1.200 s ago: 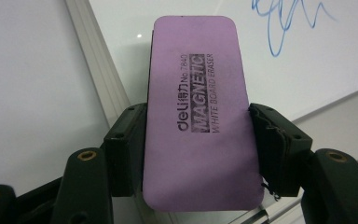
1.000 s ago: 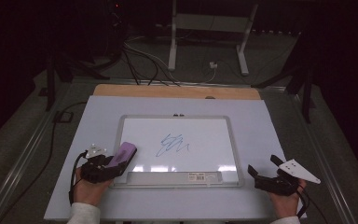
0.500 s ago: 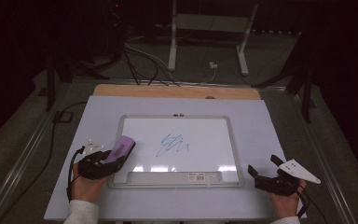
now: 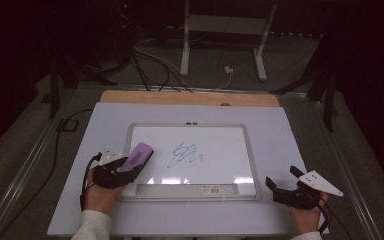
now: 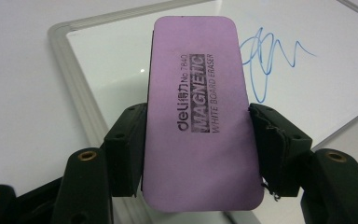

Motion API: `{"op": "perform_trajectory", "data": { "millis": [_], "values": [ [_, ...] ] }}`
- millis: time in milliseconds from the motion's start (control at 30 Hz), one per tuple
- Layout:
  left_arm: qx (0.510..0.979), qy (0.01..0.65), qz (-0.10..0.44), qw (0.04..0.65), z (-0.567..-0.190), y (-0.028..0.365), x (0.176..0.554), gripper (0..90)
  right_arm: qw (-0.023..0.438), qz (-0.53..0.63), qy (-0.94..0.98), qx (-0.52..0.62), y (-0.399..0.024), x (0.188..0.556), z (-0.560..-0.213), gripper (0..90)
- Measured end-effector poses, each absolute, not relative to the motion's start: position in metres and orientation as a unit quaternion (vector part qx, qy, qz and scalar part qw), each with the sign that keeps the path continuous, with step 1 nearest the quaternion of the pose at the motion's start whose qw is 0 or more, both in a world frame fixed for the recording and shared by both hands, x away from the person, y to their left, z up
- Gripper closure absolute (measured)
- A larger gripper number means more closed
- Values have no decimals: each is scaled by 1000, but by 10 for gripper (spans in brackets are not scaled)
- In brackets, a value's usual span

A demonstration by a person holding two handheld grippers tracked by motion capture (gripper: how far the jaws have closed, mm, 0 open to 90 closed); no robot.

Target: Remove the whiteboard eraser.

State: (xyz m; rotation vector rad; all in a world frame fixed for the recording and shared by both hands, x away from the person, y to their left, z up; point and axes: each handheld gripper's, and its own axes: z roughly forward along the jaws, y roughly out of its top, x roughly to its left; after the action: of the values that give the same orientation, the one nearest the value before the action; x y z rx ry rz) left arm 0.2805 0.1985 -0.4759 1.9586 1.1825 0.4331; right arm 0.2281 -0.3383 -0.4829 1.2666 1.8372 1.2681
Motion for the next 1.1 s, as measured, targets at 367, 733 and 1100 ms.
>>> {"op": "perform_trajectory", "data": {
  "millis": [367, 733, 1100],
  "values": [
    [785, 449, 165, 393, -480, 181, 289, 415, 284, 473, 687, 472, -338, 228, -483, 0],
    [801, 437, 165, 374, -489, 163, 299, 414, 283, 473, 688, 471, -338, 228, -483, 0],
    [805, 440, 161, 364, -498, 154, 304, 411, 282, 473, 689, 471, -337, 229, -484, 0]
  ]
}}
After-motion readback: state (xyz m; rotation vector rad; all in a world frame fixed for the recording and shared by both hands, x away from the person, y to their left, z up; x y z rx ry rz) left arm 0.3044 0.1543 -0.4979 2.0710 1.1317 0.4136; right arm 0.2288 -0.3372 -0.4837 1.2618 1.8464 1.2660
